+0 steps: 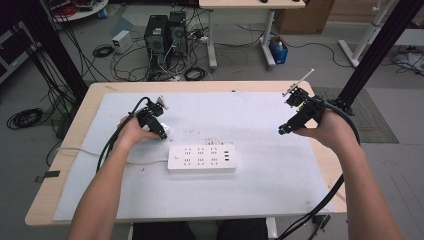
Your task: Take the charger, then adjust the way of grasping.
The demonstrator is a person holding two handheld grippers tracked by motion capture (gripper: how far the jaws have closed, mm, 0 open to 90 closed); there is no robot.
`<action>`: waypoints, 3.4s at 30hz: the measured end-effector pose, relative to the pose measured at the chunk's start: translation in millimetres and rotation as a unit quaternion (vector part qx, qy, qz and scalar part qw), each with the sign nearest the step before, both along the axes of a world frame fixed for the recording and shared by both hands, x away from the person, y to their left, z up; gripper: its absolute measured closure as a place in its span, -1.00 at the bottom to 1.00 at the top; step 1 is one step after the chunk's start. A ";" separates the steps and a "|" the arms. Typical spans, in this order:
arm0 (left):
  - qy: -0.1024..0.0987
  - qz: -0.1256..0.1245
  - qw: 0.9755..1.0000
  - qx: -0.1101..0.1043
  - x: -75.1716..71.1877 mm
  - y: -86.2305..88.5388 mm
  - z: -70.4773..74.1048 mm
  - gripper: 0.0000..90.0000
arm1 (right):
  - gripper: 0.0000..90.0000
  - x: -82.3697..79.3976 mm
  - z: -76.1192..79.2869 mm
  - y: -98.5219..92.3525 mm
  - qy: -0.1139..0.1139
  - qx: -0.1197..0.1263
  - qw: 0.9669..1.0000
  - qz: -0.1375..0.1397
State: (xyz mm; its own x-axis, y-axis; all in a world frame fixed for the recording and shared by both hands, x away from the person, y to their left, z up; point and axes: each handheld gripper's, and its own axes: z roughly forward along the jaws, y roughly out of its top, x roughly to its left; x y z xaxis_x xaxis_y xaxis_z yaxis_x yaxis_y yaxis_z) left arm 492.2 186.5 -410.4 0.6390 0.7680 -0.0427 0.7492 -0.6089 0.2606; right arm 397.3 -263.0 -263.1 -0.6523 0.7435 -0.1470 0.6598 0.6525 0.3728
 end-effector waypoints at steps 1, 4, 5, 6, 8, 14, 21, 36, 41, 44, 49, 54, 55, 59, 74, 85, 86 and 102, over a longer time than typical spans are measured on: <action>0.000 -0.002 1.000 0.000 0.0 0.1 0.1 -0.06 | -0.72 -0.1 0.0 0.2 0.000 0.000 1.000 0.000; -0.002 -0.004 1.000 -0.003 -1.1 1.2 2.3 -0.06 | -0.72 0.2 -0.4 0.4 -0.001 0.000 1.000 0.001; -0.004 -0.007 1.000 -0.005 -1.8 2.2 4.8 -0.06 | -0.72 0.2 -0.4 0.6 0.000 -0.001 1.000 0.000; -0.006 -0.007 1.000 -0.008 -3.3 3.2 8.2 -0.06 | -0.72 0.2 -0.3 0.9 0.000 -0.002 1.000 0.000; -0.013 -0.015 1.000 -0.011 -6.8 5.8 18.2 -0.05 | -0.72 0.0 -0.1 2.1 0.000 0.001 1.000 -0.001; -0.041 -0.055 0.997 -0.021 -25.4 6.5 63.4 -0.05 | -0.72 0.7 0.5 7.4 0.004 -0.003 1.000 -0.002; -0.068 -0.104 0.992 -0.031 -49.1 -2.1 116.2 -0.06 | -0.72 -1.1 3.2 11.1 0.004 -0.001 1.000 -0.007; -0.112 -0.158 0.981 -0.036 -85.3 -13.7 173.8 -0.06 | -0.72 -3.4 12.6 12.7 -0.004 0.009 1.000 -0.023; -0.114 -0.157 0.980 -0.038 -87.3 -10.3 175.5 -0.06 | -0.72 -4.0 13.5 12.1 -0.003 0.009 1.000 -0.024; -0.115 -0.159 0.980 -0.037 -87.2 -8.4 175.6 -0.06 | -0.72 -4.0 13.4 10.9 -0.001 0.011 1.000 -0.026; -0.122 -0.177 0.976 -0.043 -86.2 -8.6 172.5 -0.06 | -0.72 -3.3 11.6 8.7 0.004 0.025 0.999 -0.033; -0.145 -0.213 0.964 -0.064 -86.8 -16.8 166.6 -0.06 | -0.72 -1.9 10.5 9.6 0.009 0.035 0.999 -0.037; -0.150 -0.222 0.961 -0.067 -86.9 -18.9 165.3 -0.06 | -0.72 -2.2 11.0 10.9 0.010 0.036 0.999 -0.037; -0.158 -0.249 0.950 -0.100 -86.7 -29.1 157.7 -0.06 | -0.72 -2.6 14.0 17.1 0.010 0.044 0.998 -0.031; -0.211 -0.305 0.919 -0.135 -94.2 -77.4 135.0 -0.06 | -0.69 -3.3 16.9 34.0 0.030 0.111 0.992 -0.043; -0.250 -0.343 0.894 -0.143 -102.3 -102.5 130.9 -0.06 | -0.60 -3.4 13.6 51.3 0.078 0.227 0.970 -0.029; -0.253 -0.348 0.891 -0.142 -103.0 -104.8 130.8 -0.06 | -0.60 -3.2 13.0 53.1 0.080 0.237 0.968 -0.032; -0.293 -0.366 0.867 -0.171 -111.8 -129.2 130.5 -0.05 | -0.60 -0.1 8.2 76.5 0.109 0.322 0.940 -0.009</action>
State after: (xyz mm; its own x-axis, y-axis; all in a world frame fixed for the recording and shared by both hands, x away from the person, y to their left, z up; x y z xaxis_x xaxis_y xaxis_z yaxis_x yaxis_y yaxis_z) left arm 380.5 57.2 -279.8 0.9387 0.1540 0.3085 -0.1272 -0.6769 0.7250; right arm 397.2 -186.5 -254.9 -0.6010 0.6439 0.4735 0.7750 0.3248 0.5421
